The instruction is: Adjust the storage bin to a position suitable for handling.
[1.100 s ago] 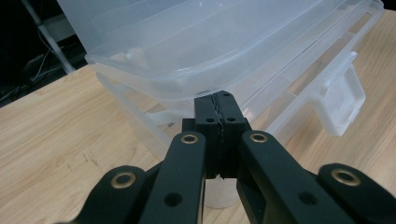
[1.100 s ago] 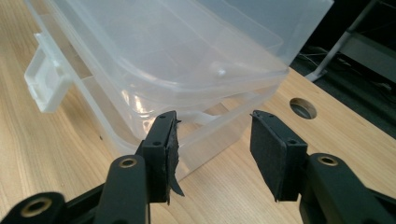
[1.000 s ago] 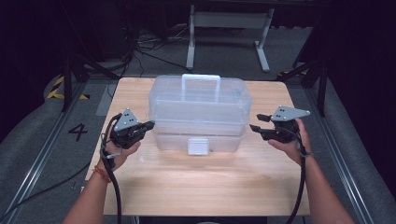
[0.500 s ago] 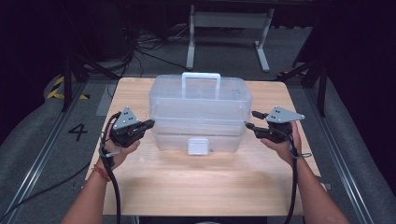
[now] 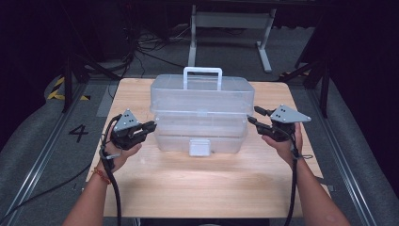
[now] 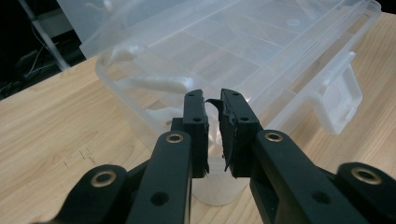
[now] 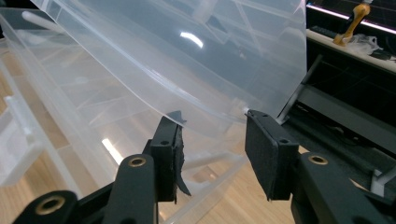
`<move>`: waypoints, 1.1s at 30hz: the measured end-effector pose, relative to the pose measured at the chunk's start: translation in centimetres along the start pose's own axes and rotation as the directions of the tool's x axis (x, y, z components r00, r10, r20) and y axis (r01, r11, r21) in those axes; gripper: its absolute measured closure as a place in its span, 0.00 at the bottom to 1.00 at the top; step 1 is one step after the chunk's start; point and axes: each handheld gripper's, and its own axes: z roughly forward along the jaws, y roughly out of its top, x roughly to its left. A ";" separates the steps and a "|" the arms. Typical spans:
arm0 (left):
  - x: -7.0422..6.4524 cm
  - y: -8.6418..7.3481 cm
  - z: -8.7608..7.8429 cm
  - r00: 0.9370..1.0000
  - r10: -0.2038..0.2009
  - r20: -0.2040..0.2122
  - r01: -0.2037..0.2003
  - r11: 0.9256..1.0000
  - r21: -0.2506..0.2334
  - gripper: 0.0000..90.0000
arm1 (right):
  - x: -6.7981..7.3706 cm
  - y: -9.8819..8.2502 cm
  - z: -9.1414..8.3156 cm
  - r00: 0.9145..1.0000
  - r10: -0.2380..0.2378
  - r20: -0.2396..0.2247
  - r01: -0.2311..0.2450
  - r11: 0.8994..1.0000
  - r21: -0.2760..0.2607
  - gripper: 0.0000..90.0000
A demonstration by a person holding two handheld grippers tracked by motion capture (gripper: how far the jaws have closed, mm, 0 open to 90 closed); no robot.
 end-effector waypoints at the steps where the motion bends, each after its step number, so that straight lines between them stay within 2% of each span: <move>1: 0.0 -0.1 0.0 1.000 0.002 0.004 -0.002 1.000 0.001 0.89 | 0.0 0.1 0.0 1.000 0.002 0.007 -0.002 1.000 -0.005 0.65; 5: -0.2 -0.5 0.2 1.000 0.009 0.010 -0.009 1.000 0.013 0.88 | 0.1 0.5 0.2 1.000 0.009 0.026 -0.009 1.000 -0.017 0.67; 7: -0.3 -0.5 0.3 1.000 0.016 0.011 -0.016 1.000 0.016 0.88 | 0.1 0.8 0.3 0.999 -0.003 0.035 0.004 1.000 -0.017 0.68; 16: -0.3 -0.9 0.1 0.999 0.025 0.032 -0.026 0.999 0.028 0.84 | -0.3 1.8 0.7 0.997 0.023 0.076 -0.020 0.999 -0.039 0.69; 21: -0.6 -0.9 0.0 0.999 0.032 0.035 -0.034 0.999 0.035 0.78 | -0.5 2.3 1.1 0.995 0.024 0.097 -0.021 0.999 -0.041 0.68; 24: -0.9 -1.0 0.2 0.997 0.046 0.057 -0.049 0.998 0.050 0.75 | -0.7 2.6 1.4 0.994 0.034 0.107 -0.030 0.999 -0.044 0.68; 28: -1.3 -1.1 0.5 0.996 0.061 0.067 -0.066 0.995 0.079 0.73 | -0.8 2.9 1.7 0.991 0.032 0.129 -0.027 0.999 -0.039 0.67; 33: -1.4 -1.3 0.6 0.996 0.060 0.065 -0.065 0.995 0.076 0.72 | -1.0 3.4 2.2 0.990 0.022 0.142 -0.020 1.000 -0.014 0.65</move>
